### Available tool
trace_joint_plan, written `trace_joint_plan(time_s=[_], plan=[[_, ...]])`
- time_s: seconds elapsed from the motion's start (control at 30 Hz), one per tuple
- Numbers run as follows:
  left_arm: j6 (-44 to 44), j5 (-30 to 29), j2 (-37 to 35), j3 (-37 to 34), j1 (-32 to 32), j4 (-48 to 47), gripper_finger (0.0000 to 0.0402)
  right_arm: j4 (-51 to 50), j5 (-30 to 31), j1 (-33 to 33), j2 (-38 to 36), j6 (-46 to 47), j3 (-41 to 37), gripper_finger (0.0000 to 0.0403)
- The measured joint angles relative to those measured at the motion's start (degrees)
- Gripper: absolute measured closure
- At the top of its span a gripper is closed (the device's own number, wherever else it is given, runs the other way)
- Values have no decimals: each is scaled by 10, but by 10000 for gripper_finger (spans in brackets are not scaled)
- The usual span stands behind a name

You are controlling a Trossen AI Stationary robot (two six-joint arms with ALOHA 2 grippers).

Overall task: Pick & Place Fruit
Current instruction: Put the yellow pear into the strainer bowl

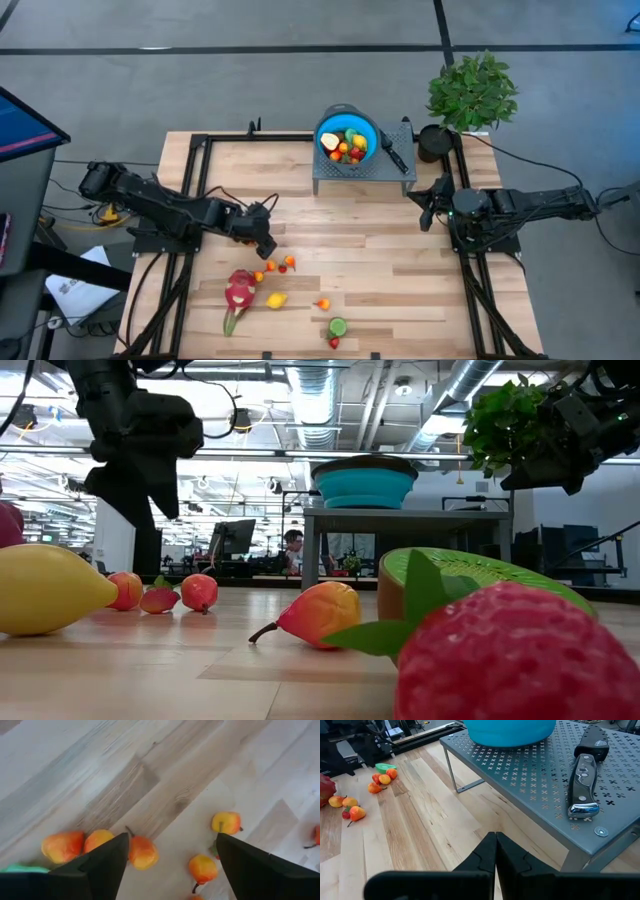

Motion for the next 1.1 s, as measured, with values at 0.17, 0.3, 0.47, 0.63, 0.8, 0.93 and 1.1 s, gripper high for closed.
trace_joint_plan(time_s=[0.17,0.3,0.47,0.63,0.8,0.93,1.1], plan=[[-52,24,0,-39,0,14,111,0,0,0,0,0,0,403],[-84,44,0,-72,-3,58,112,0,0,0,0,0,0,403],[-86,45,0,-97,-4,103,113,0,0,0,0,0,0,403],[-113,46,0,-125,-4,117,113,0,0,0,0,0,0,403],[-125,46,0,-151,-4,150,113,0,0,0,0,0,0,403],[-127,44,-1,-166,-4,178,113,0,0,0,0,0,0,403],[-127,41,-1,-168,-4,183,117,0,0,0,0,0,0,403]])
